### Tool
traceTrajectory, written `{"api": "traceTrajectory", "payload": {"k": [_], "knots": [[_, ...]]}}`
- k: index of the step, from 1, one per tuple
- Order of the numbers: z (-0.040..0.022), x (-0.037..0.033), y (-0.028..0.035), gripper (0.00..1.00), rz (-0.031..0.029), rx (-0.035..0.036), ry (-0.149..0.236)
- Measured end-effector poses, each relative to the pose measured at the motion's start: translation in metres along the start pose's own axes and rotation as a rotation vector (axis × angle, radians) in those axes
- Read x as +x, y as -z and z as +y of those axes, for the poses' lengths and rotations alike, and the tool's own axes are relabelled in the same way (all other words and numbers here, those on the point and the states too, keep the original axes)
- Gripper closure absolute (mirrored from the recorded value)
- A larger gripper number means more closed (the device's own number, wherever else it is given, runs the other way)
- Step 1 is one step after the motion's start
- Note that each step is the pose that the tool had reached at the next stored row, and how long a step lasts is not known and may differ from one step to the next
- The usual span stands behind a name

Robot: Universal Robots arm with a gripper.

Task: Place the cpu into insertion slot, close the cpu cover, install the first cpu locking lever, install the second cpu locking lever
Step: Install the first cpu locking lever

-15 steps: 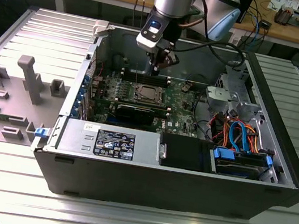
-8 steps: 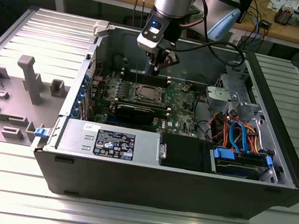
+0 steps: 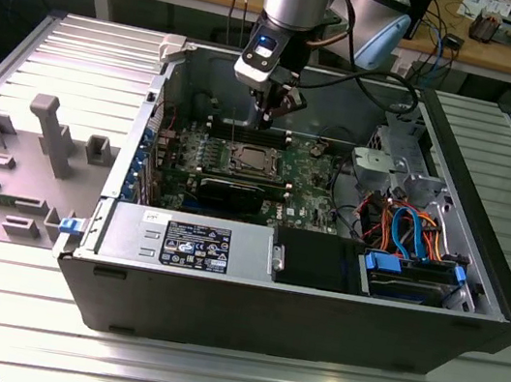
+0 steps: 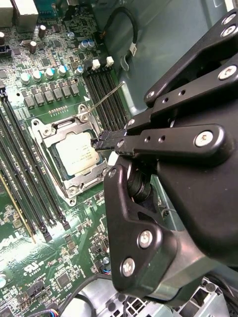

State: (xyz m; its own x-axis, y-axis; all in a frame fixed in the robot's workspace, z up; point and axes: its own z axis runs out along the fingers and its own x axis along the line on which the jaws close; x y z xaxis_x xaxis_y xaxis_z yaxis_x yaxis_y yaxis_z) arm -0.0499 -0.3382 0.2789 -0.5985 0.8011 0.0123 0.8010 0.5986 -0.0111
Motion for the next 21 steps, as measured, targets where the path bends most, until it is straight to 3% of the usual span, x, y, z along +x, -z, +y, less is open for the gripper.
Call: {"api": "traceTrajectory", "payload": {"k": [5,9,12,21], "knots": [[0.0000,0.0000,-0.0001,0.89,-0.0004,0.0004,0.036],[0.0000,0.0000,-0.0002,0.89,-0.0013,0.0015,0.116],[-0.0001,0.0001,-0.0003,0.89,-0.0017,0.0019,0.155],[-0.0053,0.0040,-0.0004,0.89,-0.0005,0.0008,0.171]]}}
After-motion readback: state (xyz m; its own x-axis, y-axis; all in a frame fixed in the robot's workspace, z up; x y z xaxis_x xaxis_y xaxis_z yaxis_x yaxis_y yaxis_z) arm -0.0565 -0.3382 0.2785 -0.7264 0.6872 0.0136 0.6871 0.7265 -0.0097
